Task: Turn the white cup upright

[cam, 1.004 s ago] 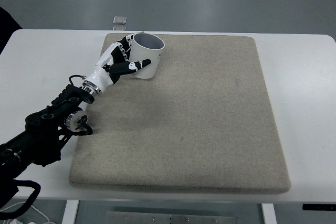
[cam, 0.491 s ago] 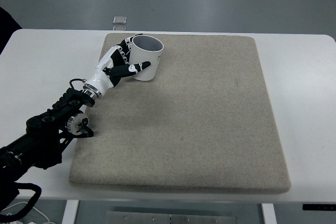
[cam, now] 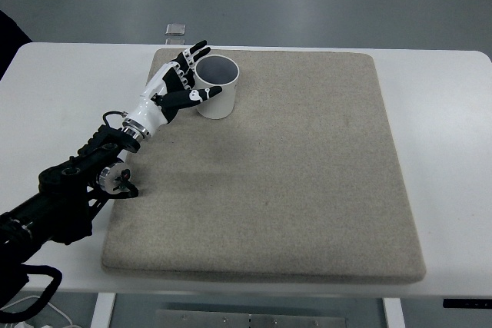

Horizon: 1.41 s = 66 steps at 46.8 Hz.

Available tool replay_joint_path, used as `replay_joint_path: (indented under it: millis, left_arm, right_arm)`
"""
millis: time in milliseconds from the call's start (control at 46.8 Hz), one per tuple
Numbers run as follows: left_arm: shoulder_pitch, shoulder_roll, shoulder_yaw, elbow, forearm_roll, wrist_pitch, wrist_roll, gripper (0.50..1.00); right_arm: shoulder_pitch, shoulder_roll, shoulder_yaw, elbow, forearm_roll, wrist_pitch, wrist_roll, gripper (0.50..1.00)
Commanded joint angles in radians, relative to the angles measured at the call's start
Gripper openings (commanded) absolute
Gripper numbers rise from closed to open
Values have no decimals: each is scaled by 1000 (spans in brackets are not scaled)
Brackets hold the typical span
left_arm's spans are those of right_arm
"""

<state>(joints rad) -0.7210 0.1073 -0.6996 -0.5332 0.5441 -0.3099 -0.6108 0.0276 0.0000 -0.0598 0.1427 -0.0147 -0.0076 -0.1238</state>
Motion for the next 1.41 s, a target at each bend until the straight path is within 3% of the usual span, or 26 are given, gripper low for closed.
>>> replay_joint_path:
  millis: [0, 854, 1388]
  left_arm:
    - [-1, 0, -1, -2, -1, -2, 0, 994]
    - [-81, 35, -57, -33, -16, -6, 0, 994]
    - [-183, 38, -52, 7, -470, 32, 5, 994]
  right_arm:
    - [0, 0, 0, 0, 1, 0, 1, 930]
    - [-2, 0, 0, 0, 6, 6, 1, 930]
    - [-3, 0, 0, 0, 6, 6, 1, 930]
